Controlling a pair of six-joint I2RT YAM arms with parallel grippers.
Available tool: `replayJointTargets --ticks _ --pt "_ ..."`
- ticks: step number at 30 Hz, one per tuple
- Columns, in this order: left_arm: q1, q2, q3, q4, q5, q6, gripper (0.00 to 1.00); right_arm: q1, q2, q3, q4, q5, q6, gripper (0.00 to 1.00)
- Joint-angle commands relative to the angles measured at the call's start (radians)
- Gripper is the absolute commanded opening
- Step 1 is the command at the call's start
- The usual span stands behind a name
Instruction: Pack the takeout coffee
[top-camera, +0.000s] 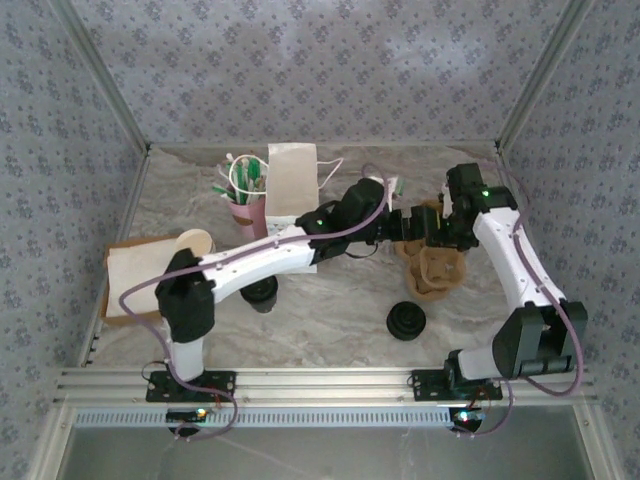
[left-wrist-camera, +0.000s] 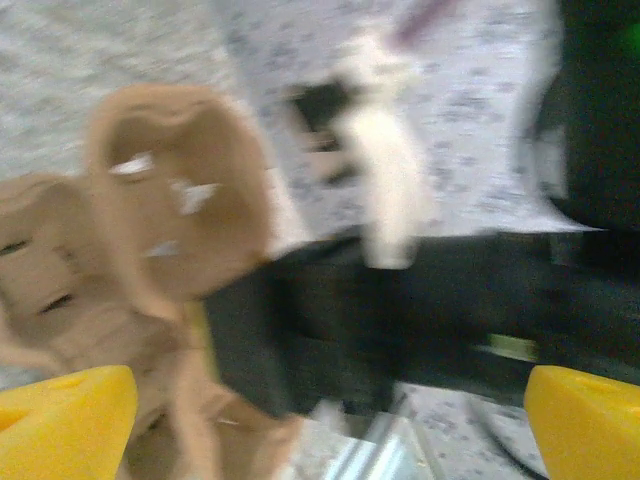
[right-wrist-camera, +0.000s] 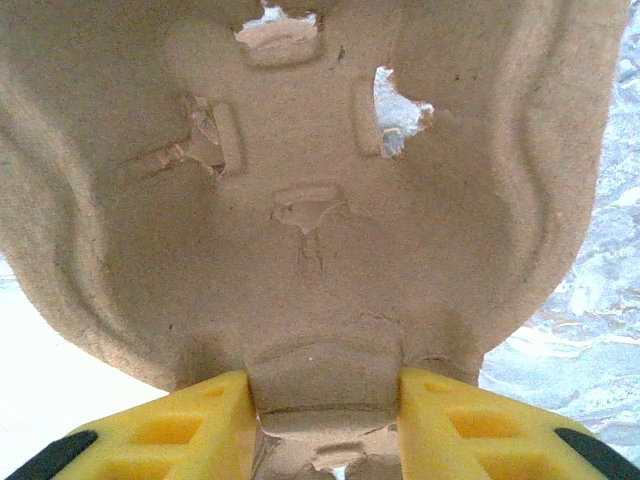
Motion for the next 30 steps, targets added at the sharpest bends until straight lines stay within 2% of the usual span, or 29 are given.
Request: replayJointTargets --ticks 1,7,11,14,18,20,26,30 --pt "-0.027 -0.110 0.063 -0.080 0.000 0.096 1.00 -0.001 -0.060 -0.005 0.013 -0.036 0.023 0.41" --pt "-0.052 -0.231 0.087 -0.265 -0.053 0.205 0.99 0.002 -0.149 -0.001 0.040 -0.089 0.047 0.41" --pt "-0.050 -0.308 0.134 -0.471 -0.164 0.306 0.99 0.007 -0.211 -0.001 0.044 -0.142 0.066 0.42" --pt "-0.028 -0.366 0.149 -0.598 -0.226 0.357 0.94 0.013 -0.252 0.005 0.044 -0.192 0.081 0.42" --pt "0.078 -0.466 0.097 -0.699 -0.238 0.370 0.77 0.021 -0.297 0.023 0.046 -0.264 0.107 0.42" --pt "0.138 -0.506 0.081 -0.754 -0.259 0.380 0.73 0.027 -0.313 0.036 0.046 -0.296 0.118 0.42" --pt "0.350 -0.563 0.028 -0.877 -0.258 0.408 0.70 0.042 -0.364 0.066 0.084 -0.420 0.172 0.43" --pt "0.490 -0.550 -0.016 -0.881 -0.168 0.421 0.67 0.054 -0.385 0.091 0.122 -0.505 0.213 0.43"
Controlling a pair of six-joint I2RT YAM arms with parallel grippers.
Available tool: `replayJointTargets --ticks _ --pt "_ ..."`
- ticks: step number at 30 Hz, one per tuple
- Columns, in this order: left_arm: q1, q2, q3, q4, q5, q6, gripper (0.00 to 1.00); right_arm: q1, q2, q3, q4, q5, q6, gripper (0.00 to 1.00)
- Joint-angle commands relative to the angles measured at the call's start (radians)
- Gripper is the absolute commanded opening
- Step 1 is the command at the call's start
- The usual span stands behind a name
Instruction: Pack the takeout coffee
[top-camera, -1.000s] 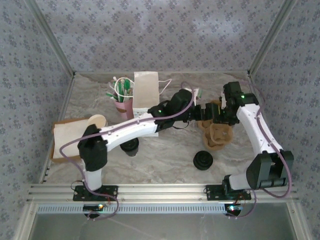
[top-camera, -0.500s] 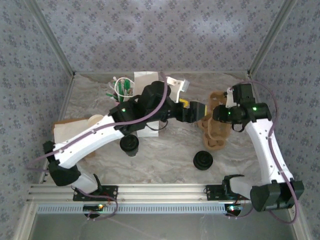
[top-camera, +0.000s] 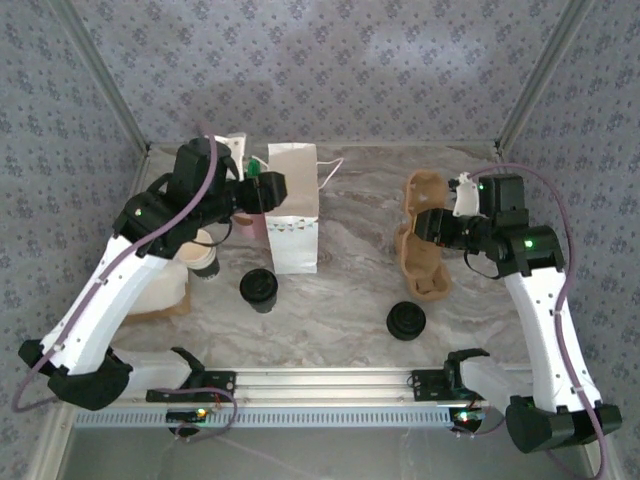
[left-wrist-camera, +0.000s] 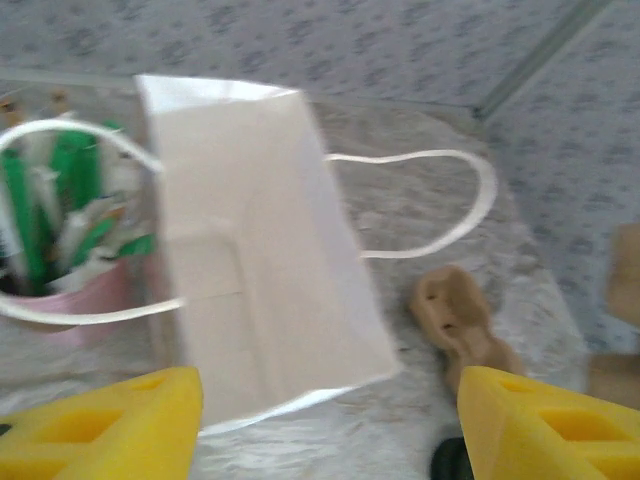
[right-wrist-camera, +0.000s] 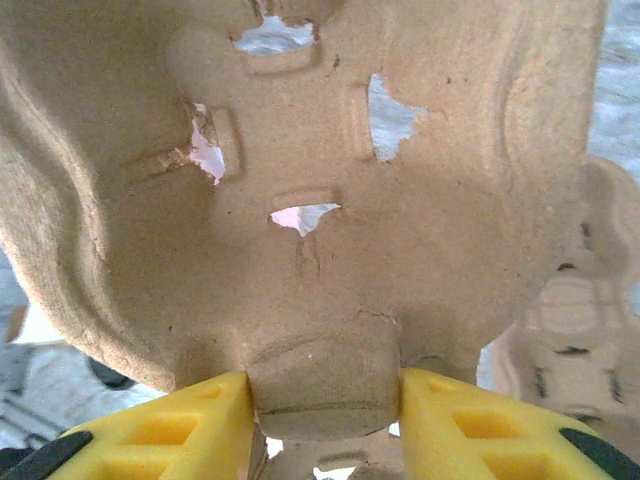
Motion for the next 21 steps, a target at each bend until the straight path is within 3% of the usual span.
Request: replayJointTargets --ticks 1,8,15,21 --pt "0.091 0.030 -0.039 -0.054 0.084 0.034 0.66 0.013 -0.024 0.048 0.051 -0.121 0.059 0.43" --pt "0.148 0.140 0.007 -0.047 0.155 0.056 0.61 0.030 -0.044 0.069 0.096 -0.180 0.105 0.43" --pt "0.149 0.280 0.140 -0.128 0.085 0.109 0.52 0.045 -0.048 0.066 0.118 -0.189 0.120 0.43" --pt "0.149 0.371 0.217 -0.174 0.027 0.126 0.53 0.056 -0.051 0.075 0.135 -0.205 0.135 0.43"
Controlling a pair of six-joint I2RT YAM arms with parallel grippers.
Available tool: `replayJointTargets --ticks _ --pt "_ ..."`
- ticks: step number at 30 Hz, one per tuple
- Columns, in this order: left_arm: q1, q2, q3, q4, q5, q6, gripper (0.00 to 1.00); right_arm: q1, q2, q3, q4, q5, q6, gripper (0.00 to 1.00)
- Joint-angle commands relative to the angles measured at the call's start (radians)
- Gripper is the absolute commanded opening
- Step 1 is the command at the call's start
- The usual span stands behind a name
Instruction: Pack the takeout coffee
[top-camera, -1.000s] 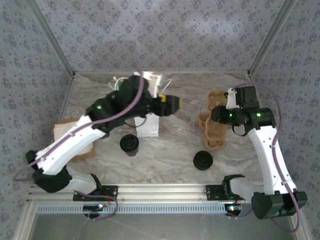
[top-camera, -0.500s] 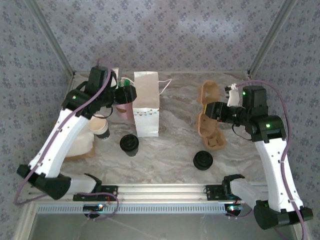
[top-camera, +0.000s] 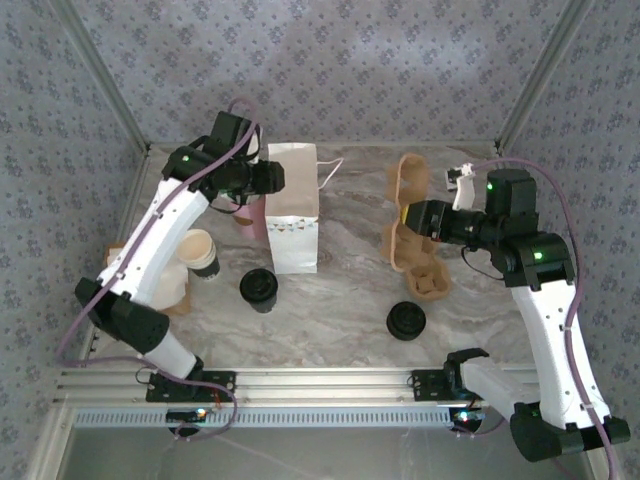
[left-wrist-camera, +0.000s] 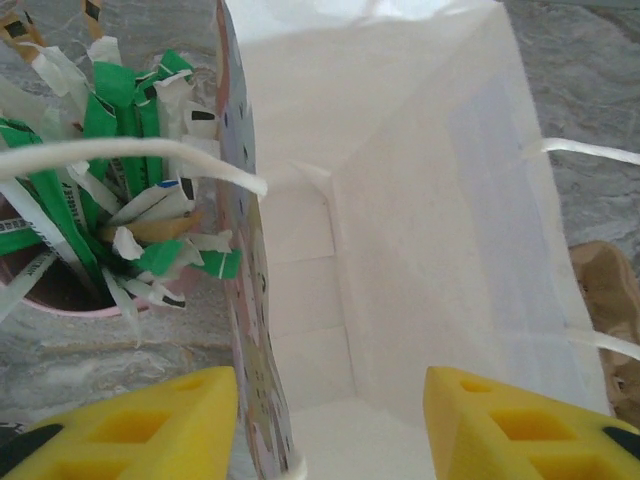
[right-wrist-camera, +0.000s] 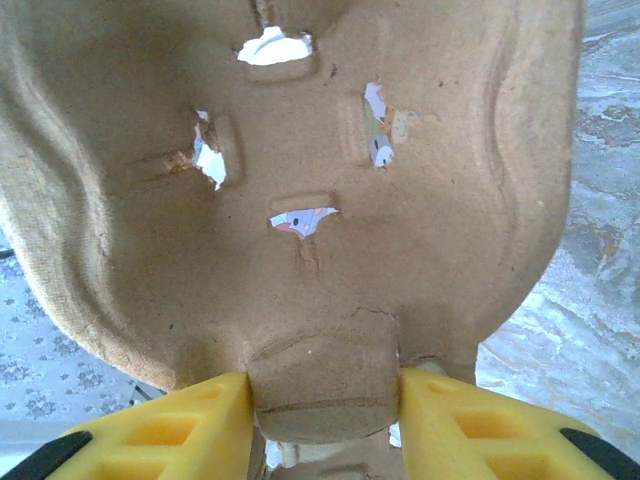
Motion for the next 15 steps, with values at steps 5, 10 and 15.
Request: replayJointTargets --ticks 5,10,15 --pt "0.005 0.078 0.062 -0.053 -0.013 0.023 0.49 0.018 -0.019 0.043 0.065 -0.070 0.048 0.43" --pt "0.004 0.090 0.053 -0.030 0.028 -0.006 0.34 0.027 -0.014 0.048 0.104 -0.096 0.078 0.43" --pt "0.004 0.066 0.029 0.008 0.085 -0.054 0.19 0.036 -0.001 0.054 0.141 -0.104 0.104 0.43"
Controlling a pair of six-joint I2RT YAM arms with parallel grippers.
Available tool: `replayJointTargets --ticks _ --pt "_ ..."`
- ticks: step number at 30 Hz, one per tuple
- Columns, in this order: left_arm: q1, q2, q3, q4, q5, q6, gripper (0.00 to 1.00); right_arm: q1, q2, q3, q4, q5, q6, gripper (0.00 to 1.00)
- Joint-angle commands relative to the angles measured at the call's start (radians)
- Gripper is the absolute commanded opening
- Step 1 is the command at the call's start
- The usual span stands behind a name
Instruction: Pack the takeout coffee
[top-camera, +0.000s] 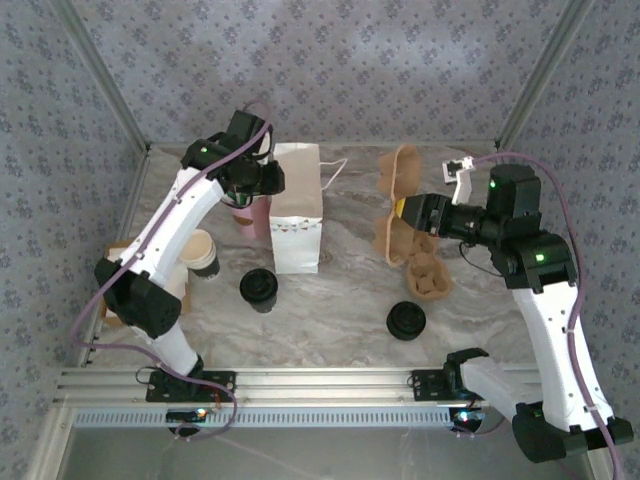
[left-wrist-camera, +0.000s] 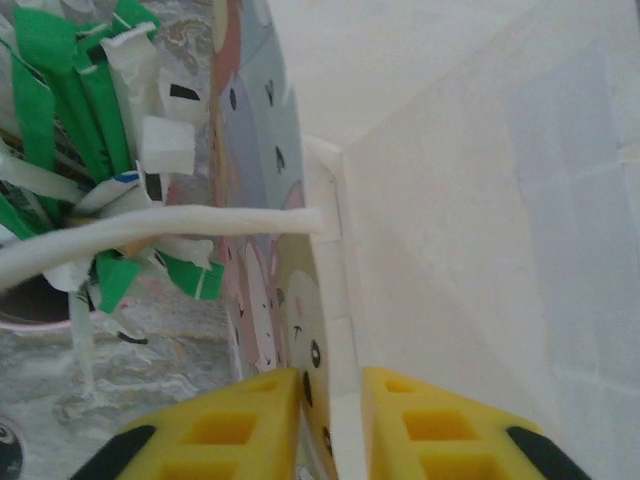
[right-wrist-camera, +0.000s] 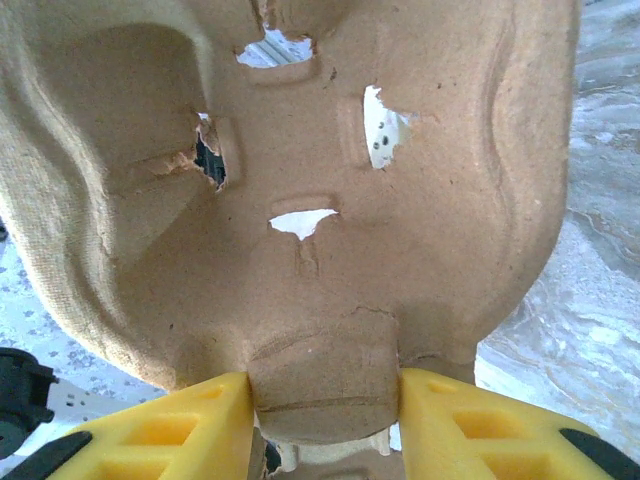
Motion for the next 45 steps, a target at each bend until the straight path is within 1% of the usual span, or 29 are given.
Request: replayJointTargets --ticks 1,5,14,18,28,32,37,41,42,45 --pt "0.003 -0.036 -0.006 0.030 0.063 -0.047 0.19 0.010 0.006 0.038 0.048 -0.032 0.035 0.43" --pt "-0.010 -0.068 -0.030 0.070 0.094 -0.104 0.16 0.019 0.020 0.060 0.052 -0.029 0.049 0.43" --pt "-0.076 -0.096 -0.037 0.120 0.111 -0.218 0.11 0.033 0.044 0.120 0.045 -0.016 0.081 0.42" --pt "-0.095 -0.117 -0.065 0.178 0.130 -0.284 0.08 0.033 0.051 0.146 0.032 -0.009 0.092 0.42" --pt "-0.154 -0.175 -0.166 0.325 0.144 -0.470 0.06 0.033 0.073 0.210 0.039 0.000 0.119 0.42" --pt "-0.206 -0.183 -0.177 0.334 0.108 -0.501 0.06 0.033 0.082 0.240 0.028 0.005 0.142 0.42" --pt "-0.263 -0.195 -0.191 0.314 0.026 -0.508 0.07 0.032 0.089 0.274 0.029 0.015 0.149 0.42" --pt "-0.288 -0.219 -0.261 0.343 0.012 -0.553 0.07 0.033 0.104 0.283 0.056 0.016 0.167 0.42" --pt "-0.295 -0.230 -0.285 0.381 0.006 -0.571 0.07 0.035 0.108 0.282 0.067 0.016 0.175 0.42" --pt "-0.321 -0.263 -0.345 0.422 -0.026 -0.621 0.07 0.045 0.117 0.271 0.090 0.022 0.191 0.42"
